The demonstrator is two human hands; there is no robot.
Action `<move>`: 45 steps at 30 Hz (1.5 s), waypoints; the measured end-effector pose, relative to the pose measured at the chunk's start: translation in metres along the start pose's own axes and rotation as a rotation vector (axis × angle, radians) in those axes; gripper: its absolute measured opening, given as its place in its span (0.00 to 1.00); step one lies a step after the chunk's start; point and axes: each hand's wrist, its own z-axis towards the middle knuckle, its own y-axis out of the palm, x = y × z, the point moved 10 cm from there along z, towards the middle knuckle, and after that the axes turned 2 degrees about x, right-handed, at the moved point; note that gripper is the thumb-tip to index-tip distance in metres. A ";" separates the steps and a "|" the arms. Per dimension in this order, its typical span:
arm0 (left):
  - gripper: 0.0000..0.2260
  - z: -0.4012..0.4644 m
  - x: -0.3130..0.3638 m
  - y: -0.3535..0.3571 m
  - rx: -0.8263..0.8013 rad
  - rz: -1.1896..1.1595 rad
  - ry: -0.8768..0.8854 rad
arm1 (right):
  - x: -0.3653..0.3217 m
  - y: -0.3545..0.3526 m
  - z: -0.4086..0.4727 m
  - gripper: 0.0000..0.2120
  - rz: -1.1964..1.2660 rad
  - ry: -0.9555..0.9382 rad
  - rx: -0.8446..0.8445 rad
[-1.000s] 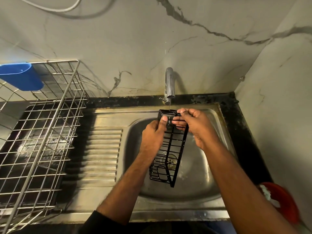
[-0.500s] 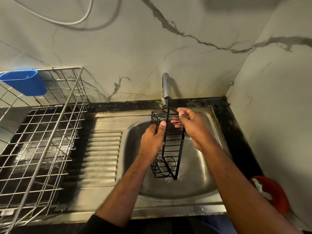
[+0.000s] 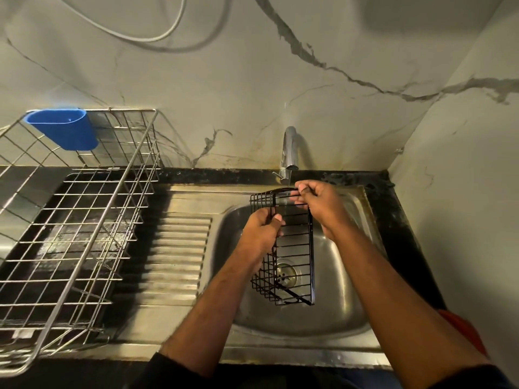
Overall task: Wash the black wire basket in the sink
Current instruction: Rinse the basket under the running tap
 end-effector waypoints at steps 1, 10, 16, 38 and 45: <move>0.08 0.002 -0.001 -0.001 0.003 -0.011 -0.004 | 0.002 0.002 0.005 0.09 0.007 0.008 -0.008; 0.08 0.022 -0.002 -0.002 0.010 0.004 -0.010 | 0.011 0.004 0.028 0.10 -0.007 0.004 -0.031; 0.08 0.023 -0.008 0.001 0.045 -0.014 -0.009 | 0.015 -0.005 0.023 0.10 -0.031 -0.014 -0.007; 0.18 -0.023 -0.018 -0.001 0.070 -0.261 -0.097 | 0.028 -0.004 -0.033 0.11 0.198 0.254 -0.055; 0.20 -0.035 -0.020 -0.001 0.084 -0.277 -0.105 | 0.020 -0.002 -0.040 0.14 0.309 0.209 -0.078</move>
